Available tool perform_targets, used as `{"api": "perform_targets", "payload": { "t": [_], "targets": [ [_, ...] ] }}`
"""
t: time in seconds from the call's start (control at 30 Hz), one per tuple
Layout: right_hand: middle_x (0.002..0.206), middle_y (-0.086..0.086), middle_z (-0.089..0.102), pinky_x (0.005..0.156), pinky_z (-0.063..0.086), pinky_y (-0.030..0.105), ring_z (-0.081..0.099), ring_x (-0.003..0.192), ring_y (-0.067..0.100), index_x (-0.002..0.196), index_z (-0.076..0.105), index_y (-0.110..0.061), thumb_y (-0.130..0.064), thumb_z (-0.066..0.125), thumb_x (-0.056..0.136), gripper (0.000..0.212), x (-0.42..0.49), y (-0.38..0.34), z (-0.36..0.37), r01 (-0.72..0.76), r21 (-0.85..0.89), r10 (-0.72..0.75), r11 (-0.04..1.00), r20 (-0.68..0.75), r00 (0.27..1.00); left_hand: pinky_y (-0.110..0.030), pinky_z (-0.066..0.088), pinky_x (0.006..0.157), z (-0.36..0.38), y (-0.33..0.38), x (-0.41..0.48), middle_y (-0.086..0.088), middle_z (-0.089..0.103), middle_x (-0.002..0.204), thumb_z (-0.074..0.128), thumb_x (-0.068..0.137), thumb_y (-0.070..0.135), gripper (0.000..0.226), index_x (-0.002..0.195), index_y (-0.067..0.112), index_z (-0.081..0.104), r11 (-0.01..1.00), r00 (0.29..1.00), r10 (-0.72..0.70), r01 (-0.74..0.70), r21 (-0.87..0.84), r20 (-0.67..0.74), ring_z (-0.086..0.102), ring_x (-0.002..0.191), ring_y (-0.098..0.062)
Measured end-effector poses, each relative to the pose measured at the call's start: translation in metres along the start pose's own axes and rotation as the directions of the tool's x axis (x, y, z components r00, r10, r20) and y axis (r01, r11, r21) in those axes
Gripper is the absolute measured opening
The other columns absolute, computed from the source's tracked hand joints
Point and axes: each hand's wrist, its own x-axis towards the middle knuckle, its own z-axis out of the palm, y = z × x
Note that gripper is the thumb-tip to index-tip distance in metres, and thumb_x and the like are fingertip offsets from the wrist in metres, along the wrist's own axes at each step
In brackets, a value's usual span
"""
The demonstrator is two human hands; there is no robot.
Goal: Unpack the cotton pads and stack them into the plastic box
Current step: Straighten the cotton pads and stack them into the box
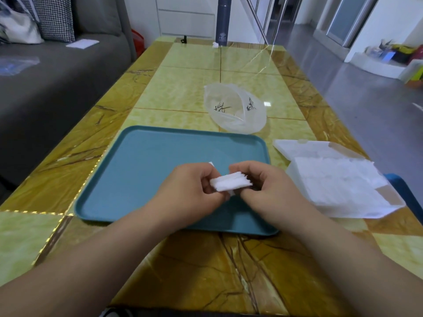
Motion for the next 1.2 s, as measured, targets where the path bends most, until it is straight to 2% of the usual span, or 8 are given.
{"api": "perform_targets", "payload": {
  "t": [0.1, 0.23, 0.37, 0.47, 0.63, 0.9, 1.03, 1.2],
  "targets": [
    [0.122, -0.008, 0.072, 0.105, 0.049, 0.019, 0.067, 0.113, 0.002, 0.131, 0.069, -0.019, -0.005, 0.072, 0.09, 0.044, -0.004, 0.004, 0.0, -0.091, -0.003, 0.09, 0.996, -0.085, 0.992, -0.026, 0.041, 0.055, 0.01, 0.002, 0.0, 0.007, 0.058, 0.062, 0.079, 0.08, 0.039, 0.021, 0.077, 0.022, 0.067, 0.993, 0.999, 0.03, -0.028, 0.114, -0.018, 0.052, 0.06, -0.004],
    [0.14, -0.009, 0.062, 0.111, 0.043, 0.022, 0.059, 0.126, 0.003, 0.146, 0.057, -0.022, -0.015, 0.068, 0.096, 0.052, -0.01, 0.002, 0.001, -0.137, 0.063, 0.141, 0.989, -0.069, 0.988, -0.025, 0.039, 0.055, 0.012, 0.005, 0.002, 0.01, 0.057, 0.06, 0.079, 0.081, 0.037, 0.015, 0.082, 0.028, 0.067, 0.996, 0.999, 0.029, -0.026, 0.088, -0.029, 0.053, 0.06, -0.002],
    [0.146, -0.014, 0.055, 0.096, 0.036, 0.01, 0.05, 0.127, -0.003, 0.151, 0.051, -0.026, -0.033, 0.056, 0.105, 0.046, -0.011, -0.005, 0.01, -0.188, 0.151, 0.2, 0.971, -0.068, 0.977, -0.024, 0.034, 0.053, 0.014, 0.003, 0.003, 0.015, 0.056, 0.057, 0.079, 0.079, 0.039, 0.026, 0.068, 0.032, 0.056, 0.995, 0.999, 0.016, -0.013, 0.095, -0.035, 0.052, 0.057, -0.001],
    [0.149, -0.013, 0.054, 0.098, 0.033, 0.01, 0.046, 0.127, -0.003, 0.151, 0.05, -0.027, -0.038, 0.049, 0.107, 0.045, -0.008, -0.008, 0.016, -0.186, 0.146, 0.199, 0.972, -0.086, 0.976, -0.027, 0.038, 0.053, 0.014, 0.001, 0.004, 0.022, 0.058, 0.059, 0.078, 0.08, 0.041, 0.024, 0.07, 0.033, 0.058, 0.995, 0.999, -0.001, 0.004, 0.096, -0.032, 0.053, 0.056, -0.002],
    [0.153, -0.008, 0.051, 0.106, 0.033, 0.018, 0.046, 0.136, 0.005, 0.153, 0.046, -0.027, -0.032, 0.045, 0.109, 0.044, -0.003, -0.009, 0.027, -0.184, 0.143, 0.198, 0.972, -0.092, 0.976, -0.031, 0.043, 0.053, 0.014, -0.001, 0.003, 0.016, 0.059, 0.058, 0.074, 0.08, 0.043, 0.02, 0.074, 0.028, 0.062, 0.998, 0.999, 0.026, -0.023, 0.066, -0.036, 0.052, 0.052, -0.005],
    [0.157, -0.004, 0.047, 0.103, 0.029, 0.015, 0.044, 0.142, 0.01, 0.156, 0.041, -0.026, -0.03, 0.044, 0.11, 0.047, -0.002, -0.01, 0.027, -0.182, 0.074, 0.186, 0.98, -0.053, 0.981, -0.017, 0.033, 0.049, 0.014, -0.002, 0.005, 0.019, 0.059, 0.057, 0.073, 0.082, 0.043, 0.02, 0.075, 0.027, 0.064, 0.997, 0.999, 0.016, -0.013, 0.079, -0.036, 0.054, 0.053, -0.003],
    [0.159, -0.01, 0.043, 0.099, 0.025, 0.01, 0.039, 0.144, 0.006, 0.158, 0.036, -0.031, -0.028, 0.043, 0.11, 0.049, -0.003, -0.013, 0.023, -0.188, 0.115, 0.186, 0.975, 0.022, 0.982, -0.028, 0.039, 0.052, 0.015, -0.001, 0.005, 0.006, 0.055, 0.057, 0.066, 0.082, 0.045, 0.024, 0.073, 0.022, 0.063, 0.995, 0.997, 0.058, -0.054, 0.081, -0.046, 0.051, 0.055, -0.008],
    [0.154, -0.013, 0.046, 0.11, 0.035, 0.021, 0.044, 0.141, 0.005, 0.159, 0.035, -0.032, -0.012, 0.059, 0.087, 0.078, -0.001, -0.011, 0.021, -0.194, 0.203, 0.178, 0.96, 0.095, 0.98, -0.029, 0.043, 0.054, 0.001, -0.007, 0.009, 0.006, 0.063, 0.064, 0.07, 0.088, 0.032, 0.003, 0.089, 0.029, 0.07, 0.992, 0.996, 0.081, -0.077, 0.104, -0.031, 0.059, 0.061, -0.007]
  ]
}}
